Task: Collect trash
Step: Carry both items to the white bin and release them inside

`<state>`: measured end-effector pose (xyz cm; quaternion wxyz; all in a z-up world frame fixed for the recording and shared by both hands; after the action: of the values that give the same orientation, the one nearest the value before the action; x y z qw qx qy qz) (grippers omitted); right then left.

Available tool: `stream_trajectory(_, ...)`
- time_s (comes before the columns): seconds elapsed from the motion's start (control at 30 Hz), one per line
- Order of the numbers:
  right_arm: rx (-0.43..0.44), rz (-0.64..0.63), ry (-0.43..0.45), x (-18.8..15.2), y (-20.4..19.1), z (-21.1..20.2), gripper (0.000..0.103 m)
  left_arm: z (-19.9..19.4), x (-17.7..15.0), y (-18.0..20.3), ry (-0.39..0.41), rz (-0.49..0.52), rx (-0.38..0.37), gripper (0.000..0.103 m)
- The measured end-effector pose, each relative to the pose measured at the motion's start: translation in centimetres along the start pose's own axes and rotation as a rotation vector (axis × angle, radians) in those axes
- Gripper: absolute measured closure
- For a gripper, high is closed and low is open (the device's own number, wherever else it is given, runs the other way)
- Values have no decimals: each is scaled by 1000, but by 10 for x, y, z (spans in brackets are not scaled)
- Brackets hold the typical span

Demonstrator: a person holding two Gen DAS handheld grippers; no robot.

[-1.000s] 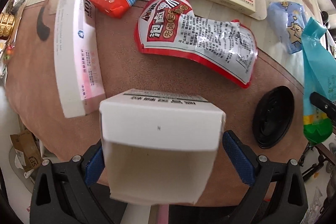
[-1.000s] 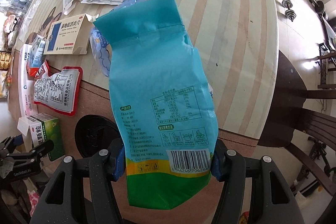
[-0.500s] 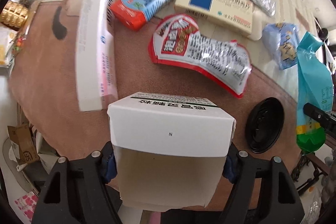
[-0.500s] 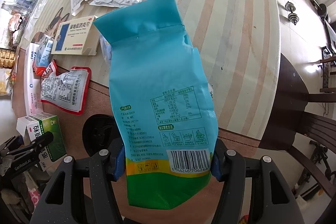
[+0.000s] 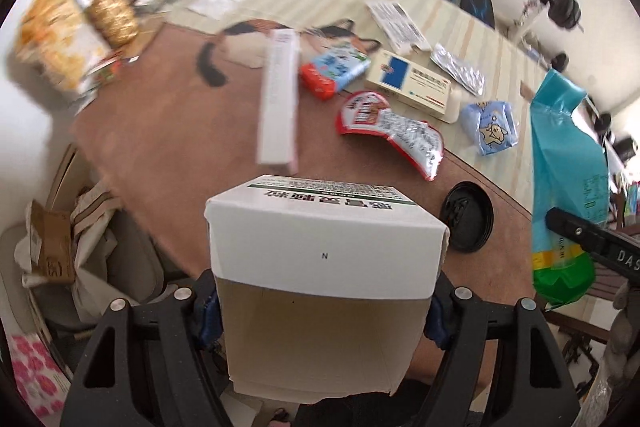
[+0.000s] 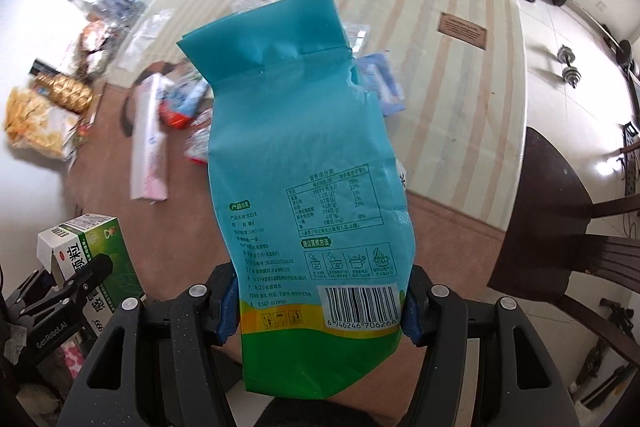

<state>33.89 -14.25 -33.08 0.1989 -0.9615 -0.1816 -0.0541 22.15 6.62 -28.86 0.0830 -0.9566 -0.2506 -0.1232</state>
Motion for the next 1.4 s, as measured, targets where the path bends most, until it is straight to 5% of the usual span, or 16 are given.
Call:
stream_trajectory(0.23,43,-159,-48,-85,-102,10,39,-34,-79,-91,37,-141,1,29)
stream_trajectory(0.43,66,-307,-191,-183,-172,61,39,-10,-158,-163,-36,-308,-11,30)
stream_trajectory(0.6,60,-408,-346,-257,-199,140,40,59,-226,-209,-162,-459,-48,30)
stream_trajectory(0.83,-5,-461,-532,-331,-184,304,40,207,-302,-233,-322,-609,-124,29)
stream_trajectory(0.97,-38,-456,-586,-351,-166,393,39,306,-332,-233,-416,-675,-202,28)
stream_trajectory(1.17,-64,-441,-639,-358,-142,507,39,414,-361,-238,-473,-724,-202,21)
stream_trajectory(1.23,-56,-424,-663,-361,-135,530,38,436,-368,-239,-484,-716,-180,3)
stream_trajectory(1.27,-49,-421,-678,-360,-133,544,37,445,-371,-240,-484,-717,-171,2)
stream_trajectory(1.4,-18,-450,-685,-360,-132,569,15,456,-380,-245,-471,-731,-126,2)
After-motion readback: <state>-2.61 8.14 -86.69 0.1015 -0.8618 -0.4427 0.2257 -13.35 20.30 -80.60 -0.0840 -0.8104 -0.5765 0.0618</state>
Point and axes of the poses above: each gripper's, at about its wrist camera, not at the fingertips, and z roughly the way its jaws point, y to its right, x to its top, the point moved 4 cm from there along z, roughly the way its jaws point, and after that the axes turned 8 degrees about x, right-handed, at the moved point
